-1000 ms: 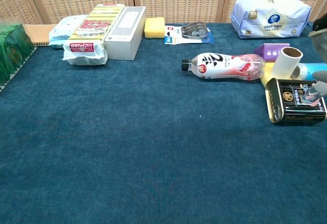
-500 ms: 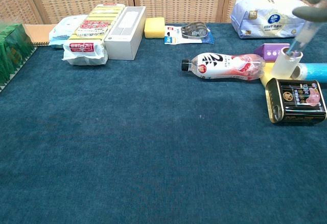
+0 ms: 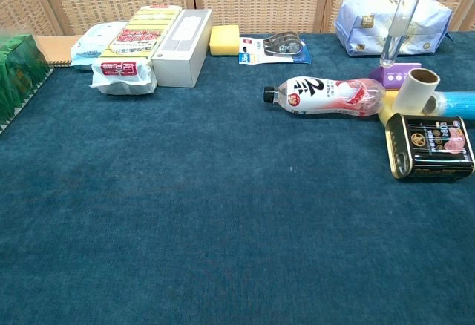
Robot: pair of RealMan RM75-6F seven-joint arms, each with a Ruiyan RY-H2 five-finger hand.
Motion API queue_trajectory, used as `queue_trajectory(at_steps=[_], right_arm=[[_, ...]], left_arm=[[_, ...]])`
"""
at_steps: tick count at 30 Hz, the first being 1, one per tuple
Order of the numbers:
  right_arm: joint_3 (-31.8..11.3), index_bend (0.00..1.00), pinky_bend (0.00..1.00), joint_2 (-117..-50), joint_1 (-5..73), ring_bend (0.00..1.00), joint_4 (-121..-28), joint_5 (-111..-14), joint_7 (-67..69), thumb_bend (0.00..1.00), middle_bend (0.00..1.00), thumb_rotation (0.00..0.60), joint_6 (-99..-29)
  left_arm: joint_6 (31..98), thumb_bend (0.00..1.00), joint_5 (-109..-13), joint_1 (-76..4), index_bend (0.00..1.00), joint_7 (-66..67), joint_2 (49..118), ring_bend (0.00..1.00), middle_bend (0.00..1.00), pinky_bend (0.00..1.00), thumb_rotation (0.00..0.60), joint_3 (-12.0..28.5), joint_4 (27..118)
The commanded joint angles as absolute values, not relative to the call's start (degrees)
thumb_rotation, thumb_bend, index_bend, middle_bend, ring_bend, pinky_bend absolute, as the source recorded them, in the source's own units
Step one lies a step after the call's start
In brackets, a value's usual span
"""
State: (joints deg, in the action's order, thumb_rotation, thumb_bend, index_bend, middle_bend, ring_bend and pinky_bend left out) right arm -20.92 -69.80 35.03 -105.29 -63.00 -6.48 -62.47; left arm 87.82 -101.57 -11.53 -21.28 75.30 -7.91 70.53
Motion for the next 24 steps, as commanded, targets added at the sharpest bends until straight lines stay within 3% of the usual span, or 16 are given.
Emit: queue_trajectory(at_steps=[1, 14, 24], right_arm=[[-21.21, 0.78, 1.0, -70.56, 36.22, 1.0, -103.28, -61.46, -7.01, 0.48, 0.96, 0.6, -61.65], [-21.73, 0.78, 1.0, -71.91, 37.96, 1.0, -94.92, -56.72, -10.96, 0.48, 0.96, 0.6, -63.5], [-20.8, 0.78, 1.0, -70.68, 36.77, 1.0, -95.54, -56.0, -10.2, 0.48, 0.96, 0.6, -63.86]], left_arm=[[87.7, 0.0, -101.61, -11.56, 0.01, -21.23, 75.34, 0.03, 0.0, 0.15, 0.446, -7.97, 70.52], [87.21, 0.0, -101.4, -11.69, 0.01, -20.87, 75.37, 0.03, 0.0, 0.15, 0.442, -7.99, 70.57], [87.51, 0.0, -100.34, -11.52, 0.01, -20.91, 74.84, 0.03, 0.0, 0.15, 0.439, -7.2, 70.72]])
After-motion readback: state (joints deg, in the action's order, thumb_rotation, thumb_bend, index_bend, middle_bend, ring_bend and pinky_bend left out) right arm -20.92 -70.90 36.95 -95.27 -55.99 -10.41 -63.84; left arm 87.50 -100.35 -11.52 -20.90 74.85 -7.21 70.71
